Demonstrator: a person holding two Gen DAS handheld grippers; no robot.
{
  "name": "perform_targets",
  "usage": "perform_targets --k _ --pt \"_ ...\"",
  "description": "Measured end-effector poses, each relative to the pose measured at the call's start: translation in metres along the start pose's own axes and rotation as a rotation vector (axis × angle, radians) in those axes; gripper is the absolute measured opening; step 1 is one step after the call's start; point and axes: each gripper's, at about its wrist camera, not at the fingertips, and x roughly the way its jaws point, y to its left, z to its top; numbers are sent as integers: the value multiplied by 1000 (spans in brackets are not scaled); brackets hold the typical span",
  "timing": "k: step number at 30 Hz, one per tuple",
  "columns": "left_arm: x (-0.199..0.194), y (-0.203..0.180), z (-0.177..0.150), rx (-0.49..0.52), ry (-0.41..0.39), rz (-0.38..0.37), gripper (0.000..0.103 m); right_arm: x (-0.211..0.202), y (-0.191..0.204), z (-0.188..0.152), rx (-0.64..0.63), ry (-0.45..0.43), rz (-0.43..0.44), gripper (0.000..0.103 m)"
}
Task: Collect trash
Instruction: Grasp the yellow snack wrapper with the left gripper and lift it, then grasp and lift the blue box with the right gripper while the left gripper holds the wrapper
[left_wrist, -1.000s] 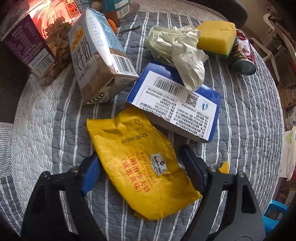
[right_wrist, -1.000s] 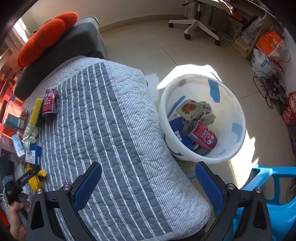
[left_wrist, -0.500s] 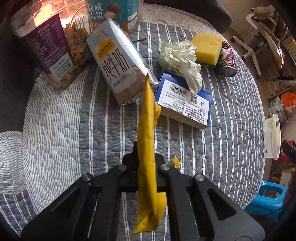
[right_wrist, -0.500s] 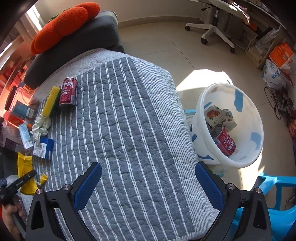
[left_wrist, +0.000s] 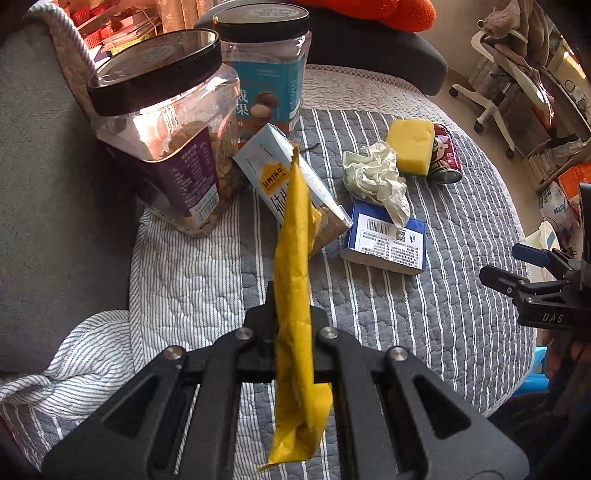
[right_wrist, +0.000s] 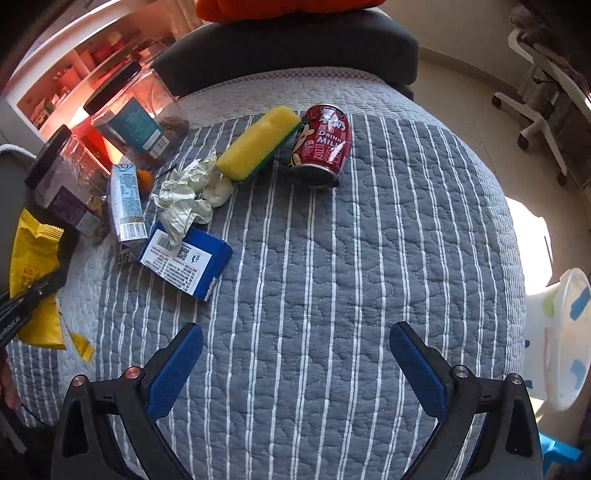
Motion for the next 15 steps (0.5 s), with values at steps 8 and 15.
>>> perform_targets --k 8,15 --pt "10 12 4 -8 41 -25 8 48 90 26 -379 -42 16 102" --pt "17 16 6 3 70 -35 8 82 111 35 -513 -48 -54 102"
